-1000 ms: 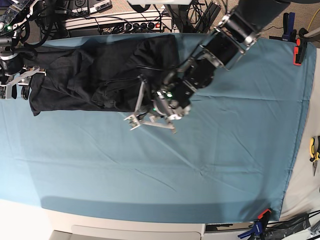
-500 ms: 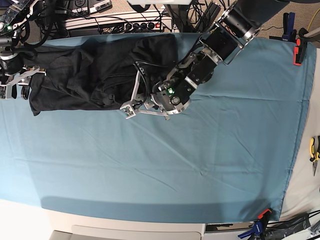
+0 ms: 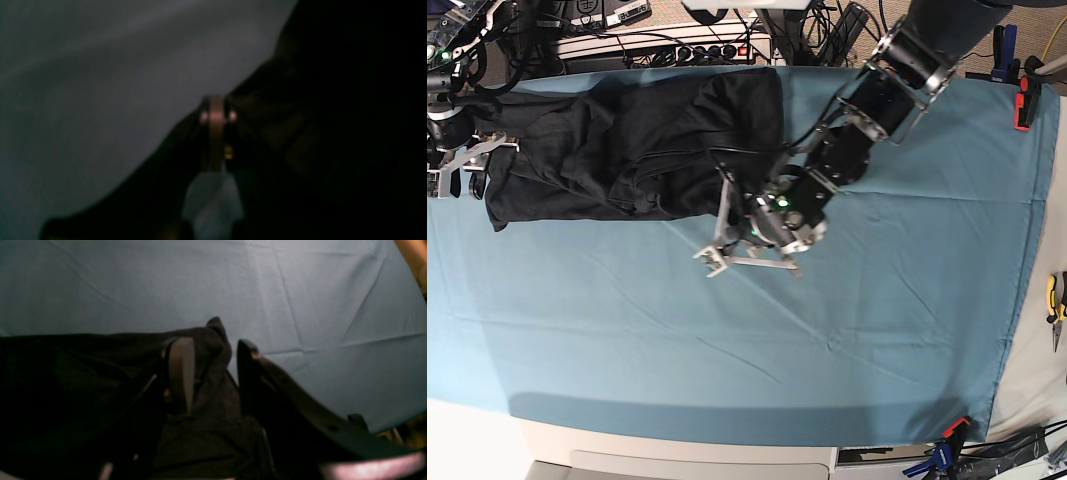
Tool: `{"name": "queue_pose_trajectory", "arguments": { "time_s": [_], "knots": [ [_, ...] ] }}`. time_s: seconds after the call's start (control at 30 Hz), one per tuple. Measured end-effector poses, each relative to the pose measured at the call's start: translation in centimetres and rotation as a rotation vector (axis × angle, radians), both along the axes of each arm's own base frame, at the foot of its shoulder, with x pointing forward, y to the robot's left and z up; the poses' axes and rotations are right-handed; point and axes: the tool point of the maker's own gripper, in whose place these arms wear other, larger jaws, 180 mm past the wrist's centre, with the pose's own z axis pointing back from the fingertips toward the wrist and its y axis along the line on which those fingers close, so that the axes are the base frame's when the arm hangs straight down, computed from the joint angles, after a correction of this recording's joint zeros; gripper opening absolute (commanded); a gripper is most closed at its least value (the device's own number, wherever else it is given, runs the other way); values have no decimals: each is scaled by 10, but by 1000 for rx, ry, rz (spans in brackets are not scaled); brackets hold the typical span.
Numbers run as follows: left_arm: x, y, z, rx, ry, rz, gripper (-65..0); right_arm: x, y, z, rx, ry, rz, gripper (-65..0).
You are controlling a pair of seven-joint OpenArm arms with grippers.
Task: Fold the T-shirt properly
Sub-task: 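Lower the folded end onto the shirt near the right gripper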
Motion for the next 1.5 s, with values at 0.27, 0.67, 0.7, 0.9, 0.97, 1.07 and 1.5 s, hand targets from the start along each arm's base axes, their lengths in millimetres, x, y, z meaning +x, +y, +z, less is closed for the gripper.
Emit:
{"name": "queue_pose_trajectory", "arguments": {
  "time_s": [0.27, 0.67, 0.7, 0.9, 0.97, 1.07, 1.5],
  "knots": [
    [-24, 33, 21, -113, -46, 65, -650, -1, 0, -1, 0, 2, 0, -429],
    [-116, 25, 6, -229, 49, 76, -432, -1, 0, -1, 0, 3, -1, -429],
    [-118, 29, 2, -224, 47, 122, -407, -1, 0, -1, 0, 3, 0, -429],
    [-134, 31, -11, -217, 74, 248, -396, -1, 0, -1, 1, 5, 0, -429],
    [-133, 22, -6, -249, 71, 255, -396, 0, 2, -1, 9, -1, 6, -429],
    [-137, 7, -1, -318, 103, 266, -396, 0, 3, -1, 14, -4, 10, -429],
    [-133, -23, 18, -457, 111, 279, -396, 1, 5, 0, 25, -10, 17, -429]
  ]
}}
